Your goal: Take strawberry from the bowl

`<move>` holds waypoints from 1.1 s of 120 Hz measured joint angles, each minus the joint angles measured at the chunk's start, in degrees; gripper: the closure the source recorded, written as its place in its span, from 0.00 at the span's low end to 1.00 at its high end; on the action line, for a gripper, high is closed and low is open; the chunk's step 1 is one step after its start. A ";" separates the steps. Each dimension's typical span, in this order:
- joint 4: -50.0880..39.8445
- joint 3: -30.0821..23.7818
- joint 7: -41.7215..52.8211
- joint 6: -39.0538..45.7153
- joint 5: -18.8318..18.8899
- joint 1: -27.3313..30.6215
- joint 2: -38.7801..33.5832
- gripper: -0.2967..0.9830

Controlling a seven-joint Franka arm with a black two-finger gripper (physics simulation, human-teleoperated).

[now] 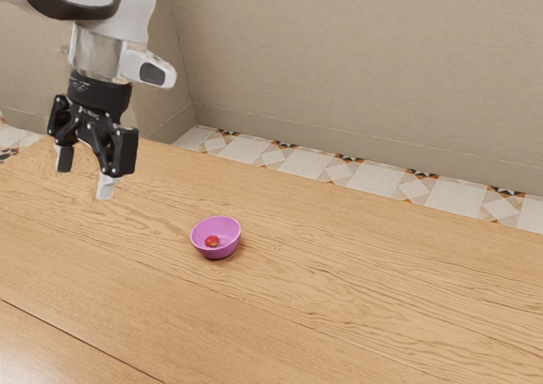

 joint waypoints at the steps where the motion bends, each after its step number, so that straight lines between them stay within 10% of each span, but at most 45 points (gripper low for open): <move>1: 0.02 -0.06 -0.03 1.41 0.42 -0.03 0.00 0.23; 28: -1.56 0.23 -1.01 22.71 5.57 0.67 0.50 0.23; 62: 13.05 5.99 -0.38 41.84 5.71 3.68 32.53 0.23; 132: -3.80 9.23 -0.51 69.55 -5.25 6.23 38.08 0.30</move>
